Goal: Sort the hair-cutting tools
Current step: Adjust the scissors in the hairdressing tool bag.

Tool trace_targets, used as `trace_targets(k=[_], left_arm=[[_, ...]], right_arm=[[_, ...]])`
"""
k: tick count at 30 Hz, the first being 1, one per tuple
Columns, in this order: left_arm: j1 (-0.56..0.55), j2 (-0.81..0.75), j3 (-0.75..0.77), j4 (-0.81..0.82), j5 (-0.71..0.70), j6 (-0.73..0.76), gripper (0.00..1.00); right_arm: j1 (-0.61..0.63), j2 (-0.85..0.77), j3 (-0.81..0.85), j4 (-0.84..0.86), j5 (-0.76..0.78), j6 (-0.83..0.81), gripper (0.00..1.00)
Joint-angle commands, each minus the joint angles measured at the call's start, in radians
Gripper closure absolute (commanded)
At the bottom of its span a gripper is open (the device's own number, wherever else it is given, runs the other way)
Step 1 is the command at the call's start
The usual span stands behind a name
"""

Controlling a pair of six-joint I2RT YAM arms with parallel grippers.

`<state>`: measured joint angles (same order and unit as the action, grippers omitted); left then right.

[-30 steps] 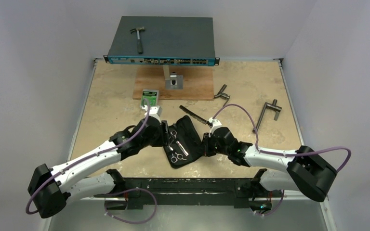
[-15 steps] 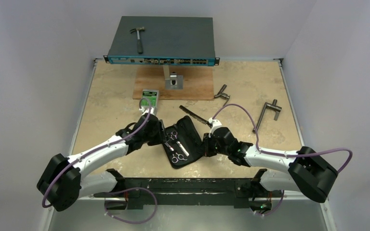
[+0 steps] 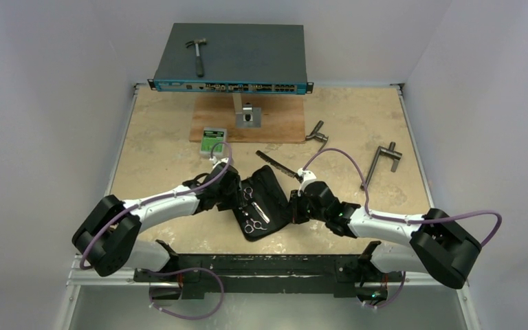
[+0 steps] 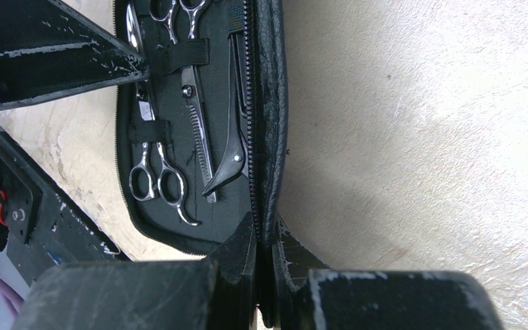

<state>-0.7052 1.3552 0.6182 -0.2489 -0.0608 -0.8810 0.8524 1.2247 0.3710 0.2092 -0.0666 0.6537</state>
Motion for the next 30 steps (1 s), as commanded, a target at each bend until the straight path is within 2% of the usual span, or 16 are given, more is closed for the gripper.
trace_targets(k=[1,7,21,30], left_arm=[[-0.004,0.028,0.04,0.01,-0.053,-0.033,0.55],[-0.004,0.06,0.051,0.017,-0.082,-0.036,0.55],[-0.014,0.094,0.05,0.129,0.019,0.01,0.55],[-0.039,0.182,0.096,0.175,0.101,0.025,0.56]], right_arm=[[0.006,0.019,0.011,-0.013,0.005,-0.029,1.0],[0.006,0.022,0.011,-0.007,-0.005,-0.039,1.0],[0.006,0.031,0.013,-0.008,-0.013,-0.045,1.0],[0.006,0.031,0.017,-0.006,-0.018,-0.045,1.0]])
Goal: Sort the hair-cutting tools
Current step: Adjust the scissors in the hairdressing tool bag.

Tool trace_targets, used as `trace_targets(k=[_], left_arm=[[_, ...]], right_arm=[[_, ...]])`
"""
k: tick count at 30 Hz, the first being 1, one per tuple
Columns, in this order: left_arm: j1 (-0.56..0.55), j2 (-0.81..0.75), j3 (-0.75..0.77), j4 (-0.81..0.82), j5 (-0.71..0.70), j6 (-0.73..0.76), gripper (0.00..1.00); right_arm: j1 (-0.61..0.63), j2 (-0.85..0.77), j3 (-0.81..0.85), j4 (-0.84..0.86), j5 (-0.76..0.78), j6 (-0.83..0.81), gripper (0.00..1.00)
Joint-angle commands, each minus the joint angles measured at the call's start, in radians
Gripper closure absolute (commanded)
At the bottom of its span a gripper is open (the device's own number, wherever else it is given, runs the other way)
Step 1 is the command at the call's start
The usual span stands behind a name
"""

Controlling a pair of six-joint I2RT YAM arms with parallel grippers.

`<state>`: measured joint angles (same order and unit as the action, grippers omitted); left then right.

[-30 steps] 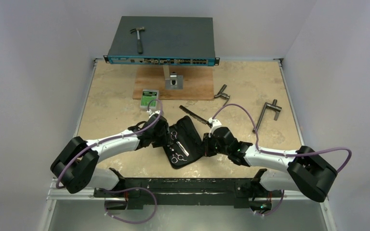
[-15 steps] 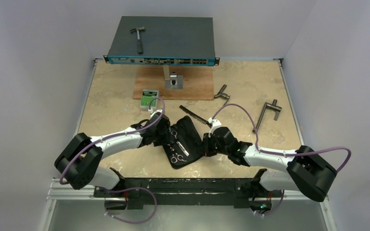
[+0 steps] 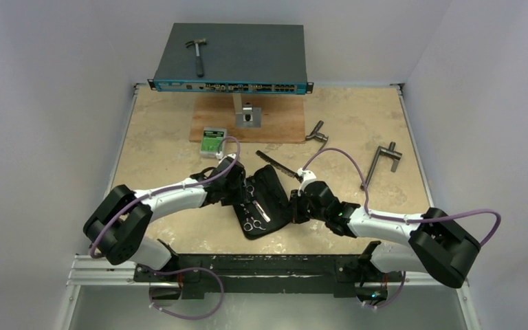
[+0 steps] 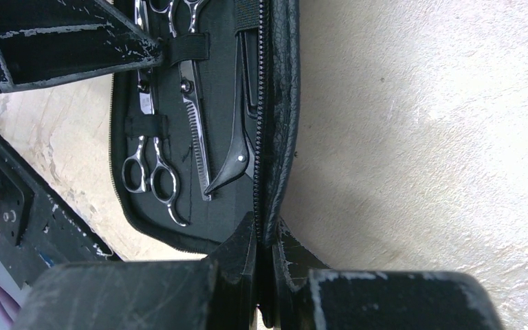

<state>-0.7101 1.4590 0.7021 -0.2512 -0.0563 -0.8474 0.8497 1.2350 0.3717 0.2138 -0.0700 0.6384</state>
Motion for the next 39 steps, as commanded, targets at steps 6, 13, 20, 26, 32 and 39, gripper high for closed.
trace_targets(k=[6,13,20,26,32,39], left_arm=[[-0.037,-0.005,-0.017,0.127,0.03,-0.017,0.56],[-0.036,-0.24,-0.055,-0.04,-0.123,-0.008,0.52],[-0.032,-0.349,-0.022,-0.118,-0.152,0.004,0.51],[-0.025,-0.371,-0.019,-0.156,-0.21,-0.014,0.52],[-0.006,-0.381,-0.024,-0.175,-0.25,-0.031,0.52],[0.044,-0.402,-0.067,-0.131,-0.24,-0.055,0.52]], right_arm=[[0.009,0.014,0.022,-0.028,-0.006,-0.031,1.0],[0.009,-0.012,0.037,-0.085,0.039,-0.03,0.96],[0.009,-0.021,0.042,-0.098,0.05,-0.029,0.9],[0.009,-0.051,0.045,-0.134,0.063,-0.028,0.69],[0.009,-0.114,0.053,-0.21,0.069,-0.018,0.49],[0.008,-0.228,0.092,-0.335,0.134,0.004,0.43]])
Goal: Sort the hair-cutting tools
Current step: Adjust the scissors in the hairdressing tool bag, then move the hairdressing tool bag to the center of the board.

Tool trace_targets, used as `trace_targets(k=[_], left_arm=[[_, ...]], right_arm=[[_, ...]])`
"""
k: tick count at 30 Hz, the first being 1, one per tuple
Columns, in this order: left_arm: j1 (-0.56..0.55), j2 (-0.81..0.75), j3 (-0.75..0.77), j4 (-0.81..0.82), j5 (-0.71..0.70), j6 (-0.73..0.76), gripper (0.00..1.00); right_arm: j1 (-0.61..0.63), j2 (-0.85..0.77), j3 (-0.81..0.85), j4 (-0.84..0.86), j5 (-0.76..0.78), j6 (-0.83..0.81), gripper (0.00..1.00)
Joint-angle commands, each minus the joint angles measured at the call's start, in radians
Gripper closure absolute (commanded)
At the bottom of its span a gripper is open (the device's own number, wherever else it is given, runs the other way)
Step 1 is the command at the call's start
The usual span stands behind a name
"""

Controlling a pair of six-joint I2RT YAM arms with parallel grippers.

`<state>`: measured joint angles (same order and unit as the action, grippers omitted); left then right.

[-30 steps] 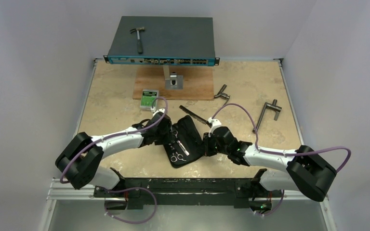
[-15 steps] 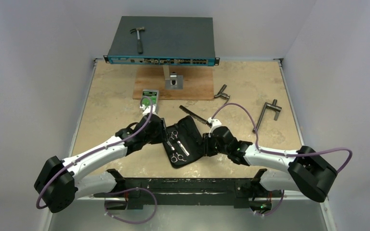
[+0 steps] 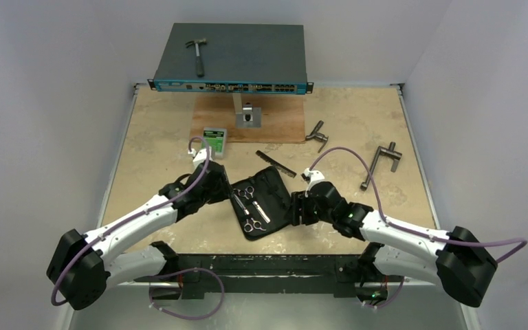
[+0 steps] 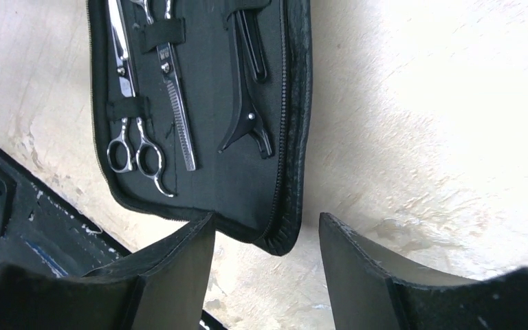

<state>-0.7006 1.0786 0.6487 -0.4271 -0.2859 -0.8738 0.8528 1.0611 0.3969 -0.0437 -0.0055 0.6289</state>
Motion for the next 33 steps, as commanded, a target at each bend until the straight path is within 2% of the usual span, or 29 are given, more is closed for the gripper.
trace_targets(k=[1,10,16,23,33], left_arm=[[0.041,-0.022,-0.024,0.062,0.005,-0.032,0.52],[0.059,-0.041,-0.103,0.204,0.106,-0.053,0.54],[0.059,-0.081,-0.141,0.206,0.133,-0.054,0.54],[0.059,-0.141,-0.208,0.215,0.149,-0.068,0.54],[0.059,-0.164,-0.241,0.246,0.191,-0.069,0.54]], right_arm=[[0.005,-0.062,0.076,-0.087,0.086,0.009,0.42],[-0.084,-0.034,0.166,-0.034,0.172,-0.035,0.4],[-0.2,0.126,0.228,0.084,0.026,-0.07,0.4],[-0.216,0.24,0.235,0.172,-0.09,-0.074,0.41],[-0.206,0.298,0.13,0.319,-0.224,0.009,0.58]])
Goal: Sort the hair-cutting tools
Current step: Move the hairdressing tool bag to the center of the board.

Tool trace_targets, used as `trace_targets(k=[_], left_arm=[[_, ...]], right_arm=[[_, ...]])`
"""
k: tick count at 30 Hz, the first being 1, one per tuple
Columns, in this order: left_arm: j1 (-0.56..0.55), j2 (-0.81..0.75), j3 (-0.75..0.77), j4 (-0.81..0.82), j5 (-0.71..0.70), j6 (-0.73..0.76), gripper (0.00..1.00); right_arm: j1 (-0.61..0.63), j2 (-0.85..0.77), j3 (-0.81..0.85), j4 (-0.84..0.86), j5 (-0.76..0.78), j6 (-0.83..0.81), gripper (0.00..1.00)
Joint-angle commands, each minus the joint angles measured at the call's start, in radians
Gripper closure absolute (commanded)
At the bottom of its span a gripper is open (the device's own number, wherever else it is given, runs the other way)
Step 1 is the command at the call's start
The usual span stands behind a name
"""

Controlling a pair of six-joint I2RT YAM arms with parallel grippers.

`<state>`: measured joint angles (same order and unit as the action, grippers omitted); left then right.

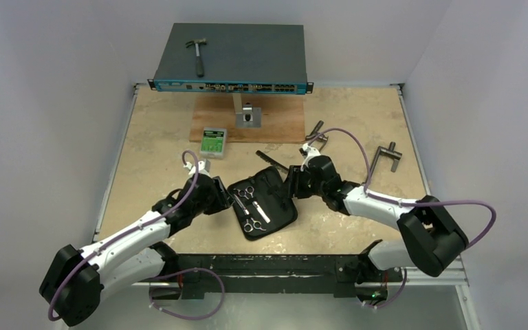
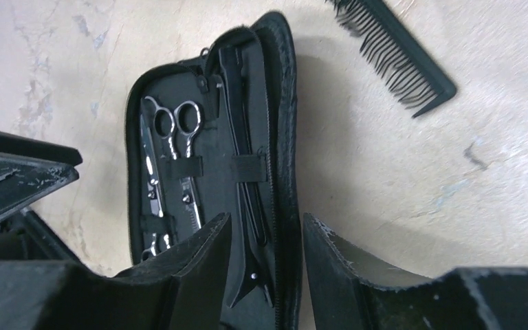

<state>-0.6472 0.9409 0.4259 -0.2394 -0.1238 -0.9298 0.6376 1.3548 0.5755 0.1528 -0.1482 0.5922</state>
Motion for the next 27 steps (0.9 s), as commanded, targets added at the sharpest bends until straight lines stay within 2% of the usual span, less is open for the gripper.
trace_targets(k=[1,8,12,17,18,22,24,27], left_arm=[[0.006,-0.031,-0.022,0.059,0.031,-0.015,0.54],[0.006,-0.093,-0.037,0.011,0.036,-0.02,0.55],[0.005,-0.171,-0.057,-0.048,0.018,-0.032,0.55],[0.006,-0.276,-0.081,-0.134,-0.013,-0.042,0.55],[0.006,-0.297,-0.084,-0.15,-0.019,-0.042,0.55],[0.006,-0.343,-0.085,-0.205,-0.052,-0.04,0.55],[0.006,-0.354,-0.085,-0.213,-0.058,-0.038,0.55],[0.006,-0.345,-0.085,-0.198,-0.062,-0.037,0.55]], right_arm=[[0.013,0.012,-0.067,0.144,-0.089,0.054,0.6],[0.086,0.113,-0.091,0.255,-0.116,0.1,0.69],[0.158,0.185,-0.053,0.294,-0.108,0.11,0.7],[0.181,0.265,-0.009,0.326,-0.12,0.11,0.7],[0.181,0.272,0.0,0.323,-0.125,0.109,0.68],[0.181,0.226,-0.005,0.258,-0.106,0.097,0.48],[0.18,0.164,-0.015,0.191,-0.079,0.084,0.42],[0.179,0.05,-0.003,0.047,0.004,0.044,0.39]])
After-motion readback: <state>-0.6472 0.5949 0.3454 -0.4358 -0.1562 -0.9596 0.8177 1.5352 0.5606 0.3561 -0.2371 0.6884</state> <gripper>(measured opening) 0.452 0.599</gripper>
